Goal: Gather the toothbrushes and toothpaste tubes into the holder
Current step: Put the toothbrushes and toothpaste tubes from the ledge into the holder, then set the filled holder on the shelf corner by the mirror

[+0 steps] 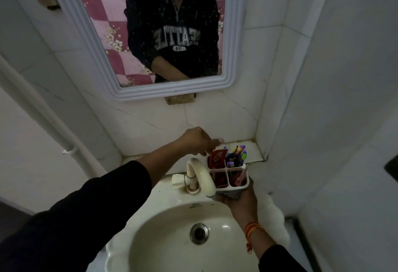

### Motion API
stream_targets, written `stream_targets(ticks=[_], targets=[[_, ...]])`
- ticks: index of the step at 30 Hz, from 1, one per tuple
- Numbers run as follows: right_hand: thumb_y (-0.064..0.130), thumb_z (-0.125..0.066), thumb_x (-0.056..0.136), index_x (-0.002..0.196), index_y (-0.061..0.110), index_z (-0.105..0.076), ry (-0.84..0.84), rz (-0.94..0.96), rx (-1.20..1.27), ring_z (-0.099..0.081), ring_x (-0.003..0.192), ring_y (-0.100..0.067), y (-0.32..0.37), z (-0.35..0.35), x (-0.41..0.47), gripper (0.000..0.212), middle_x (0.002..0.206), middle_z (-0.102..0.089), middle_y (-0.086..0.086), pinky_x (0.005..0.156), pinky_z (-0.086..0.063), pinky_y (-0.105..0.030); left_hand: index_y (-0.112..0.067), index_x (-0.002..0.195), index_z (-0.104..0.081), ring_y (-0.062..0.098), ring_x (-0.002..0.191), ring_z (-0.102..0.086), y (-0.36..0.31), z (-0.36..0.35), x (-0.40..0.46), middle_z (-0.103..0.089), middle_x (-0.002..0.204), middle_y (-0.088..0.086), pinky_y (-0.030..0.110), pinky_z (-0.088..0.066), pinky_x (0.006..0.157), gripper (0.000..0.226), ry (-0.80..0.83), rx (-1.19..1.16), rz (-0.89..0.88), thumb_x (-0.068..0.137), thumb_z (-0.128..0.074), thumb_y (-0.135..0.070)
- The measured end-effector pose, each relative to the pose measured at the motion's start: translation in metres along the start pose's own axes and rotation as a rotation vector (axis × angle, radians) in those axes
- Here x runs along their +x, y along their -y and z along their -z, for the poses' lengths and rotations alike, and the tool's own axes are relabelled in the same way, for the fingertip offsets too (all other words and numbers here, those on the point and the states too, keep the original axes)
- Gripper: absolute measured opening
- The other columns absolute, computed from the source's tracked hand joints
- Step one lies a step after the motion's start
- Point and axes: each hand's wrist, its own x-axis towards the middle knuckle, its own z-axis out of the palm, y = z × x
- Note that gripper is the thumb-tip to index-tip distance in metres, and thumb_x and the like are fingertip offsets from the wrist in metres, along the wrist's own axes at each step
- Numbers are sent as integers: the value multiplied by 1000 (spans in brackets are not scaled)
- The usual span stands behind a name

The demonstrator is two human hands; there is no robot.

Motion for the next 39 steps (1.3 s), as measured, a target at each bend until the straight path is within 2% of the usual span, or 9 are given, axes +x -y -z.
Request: stream_targets(ticks=[4,8,12,16,18,21,26,33,39], targets=[[-5,-90,65,120,36,-61,-13,-47,32,-65,112,-32,-3,2,4,75,125,-66,-6,70,-65,-53,-4,120,-71,25,105,-73,2,-5,9,-76,117,8,38,-56,91,64,57,-21,127,103,-38,-56],[-13,-82,73,122,34,-64,-31,-43,-31,-68,109,-31,-8,4,8,70,122,-70,-6,67,-66,-47,2,131,-62,31,108,-73,-2,-16,13,-70,128,15,34,-55,85,77,214,5,152,102,-31,-62],[-7,-92,62,121,31,-58,-52,28,-241,-68,101,-11,8,7,3,78,106,-70,12,67,-53,-4,0,126,-65,27,102,-74,-11,-21,16,-74,114,11,40,-55,96,84,159,36,127,97,-28,-71],[-8,-92,61,123,29,-56,-64,86,-343,-67,88,9,32,19,23,81,101,-67,17,63,-46,2,-2,129,-63,29,103,-72,-28,-14,24,-70,127,12,39,-53,88,80,116,-155,133,98,-31,-69],[-7,-89,67,136,23,-55,-75,98,-389,-64,104,-9,44,25,44,83,112,-67,6,76,-48,-3,-6,140,-55,35,103,-71,-38,-13,32,-59,143,12,42,-54,92,80,136,-290,177,97,-33,-70],[-7,-85,73,144,17,-54,-75,87,-435,-61,120,-22,59,32,73,81,129,-66,-2,94,-51,-29,-12,147,-47,41,115,-65,-54,-19,47,-49,152,11,47,-56,95,77,149,-514,228,96,-39,-68],[0,-90,69,145,14,-54,-78,75,-548,-63,121,-27,69,41,116,85,133,-67,-7,101,-54,-40,-17,125,-59,28,117,-62,-66,-31,73,-61,124,6,48,-53,102,50,89,-759,235,99,-46,-57],[-4,-86,71,147,8,-49,-65,27,-590,-60,126,-32,74,44,134,85,139,-63,-13,96,-46,-28,-22,105,-65,27,102,-66,-68,-41,78,-69,106,7,49,-52,104,36,-5,-882,240,98,-48,-53],[3,-79,80,149,13,-48,-140,22,-601,-59,128,-33,78,41,118,76,142,-62,-13,105,-48,-37,-12,109,-53,26,88,-62,-67,-42,56,-61,97,9,36,-53,86,34,-160,-764,237,100,-49,-44]])
